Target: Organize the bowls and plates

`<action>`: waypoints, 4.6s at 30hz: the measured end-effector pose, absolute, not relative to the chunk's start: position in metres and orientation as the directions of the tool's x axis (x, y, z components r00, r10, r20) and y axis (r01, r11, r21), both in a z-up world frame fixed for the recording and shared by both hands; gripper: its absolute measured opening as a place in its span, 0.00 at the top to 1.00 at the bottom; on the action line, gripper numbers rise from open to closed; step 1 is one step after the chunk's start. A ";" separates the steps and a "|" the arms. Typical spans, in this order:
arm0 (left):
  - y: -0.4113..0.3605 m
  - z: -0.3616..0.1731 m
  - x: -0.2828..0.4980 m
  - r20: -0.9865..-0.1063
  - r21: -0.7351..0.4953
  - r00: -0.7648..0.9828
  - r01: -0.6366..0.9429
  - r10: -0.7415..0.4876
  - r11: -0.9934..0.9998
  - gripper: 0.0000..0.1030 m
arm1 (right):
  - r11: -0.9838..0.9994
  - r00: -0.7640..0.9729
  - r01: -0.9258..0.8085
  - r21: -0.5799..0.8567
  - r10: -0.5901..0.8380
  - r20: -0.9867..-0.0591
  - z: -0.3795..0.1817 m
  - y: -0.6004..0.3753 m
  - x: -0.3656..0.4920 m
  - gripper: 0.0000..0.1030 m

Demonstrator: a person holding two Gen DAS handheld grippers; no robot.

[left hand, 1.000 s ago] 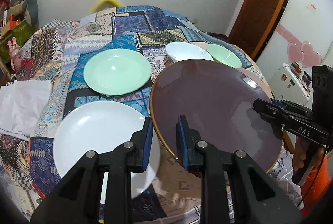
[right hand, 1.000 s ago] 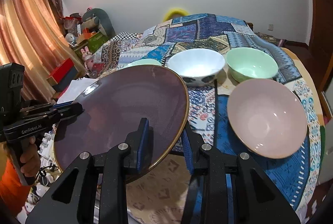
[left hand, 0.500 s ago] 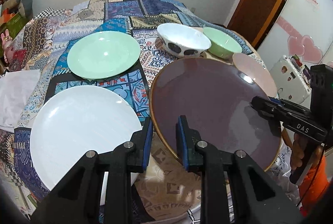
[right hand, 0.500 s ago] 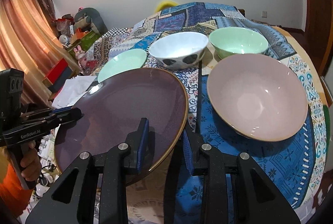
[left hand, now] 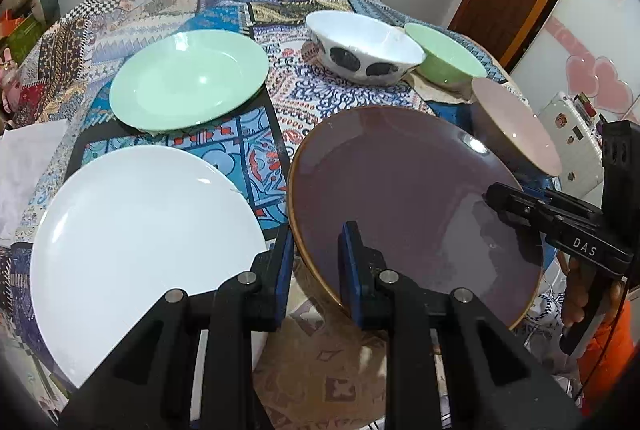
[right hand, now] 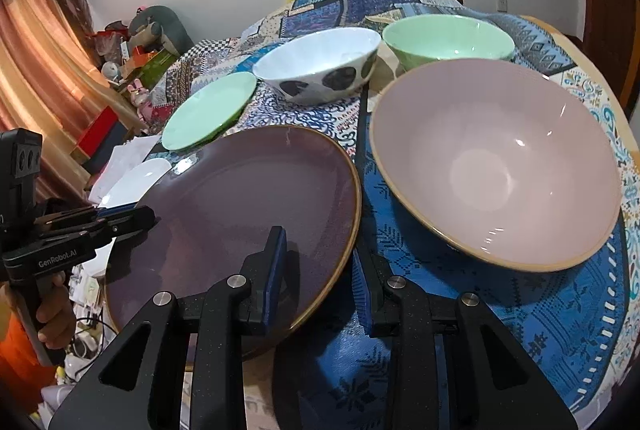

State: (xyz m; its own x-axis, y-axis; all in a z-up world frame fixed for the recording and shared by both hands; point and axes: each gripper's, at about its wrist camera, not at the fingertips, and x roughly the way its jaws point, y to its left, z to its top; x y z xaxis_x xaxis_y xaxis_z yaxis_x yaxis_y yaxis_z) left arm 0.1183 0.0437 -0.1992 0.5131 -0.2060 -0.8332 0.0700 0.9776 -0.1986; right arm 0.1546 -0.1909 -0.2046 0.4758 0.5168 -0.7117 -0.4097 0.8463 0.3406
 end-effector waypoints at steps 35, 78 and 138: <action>0.051 -0.150 0.076 -0.743 -0.106 0.660 0.052 -0.114 0.993 0.48 | 0.854 0.551 -0.456 0.252 0.493 -0.674 -0.161 -0.185 0.131 0.67; 0.219 -0.197 0.016 -0.827 -0.138 0.561 -0.254 0.029 0.957 0.39 | 0.692 0.317 -0.697 0.189 0.533 -0.785 -0.184 0.013 0.170 0.43; 0.206 -0.190 0.031 -0.822 -0.226 0.568 -0.235 -0.055 0.945 0.68 | 0.666 0.171 -0.692 0.277 0.525 -0.834 -0.190 0.022 0.194 0.75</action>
State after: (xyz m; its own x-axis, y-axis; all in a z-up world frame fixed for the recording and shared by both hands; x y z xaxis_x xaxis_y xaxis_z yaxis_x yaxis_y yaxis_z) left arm 0.0313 0.2059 -0.1897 0.5675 -0.0552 -0.8215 -0.2352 0.9453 -0.2259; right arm 0.1941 0.0218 -0.1900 0.1713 0.5246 -0.8340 -0.6924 0.6663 0.2769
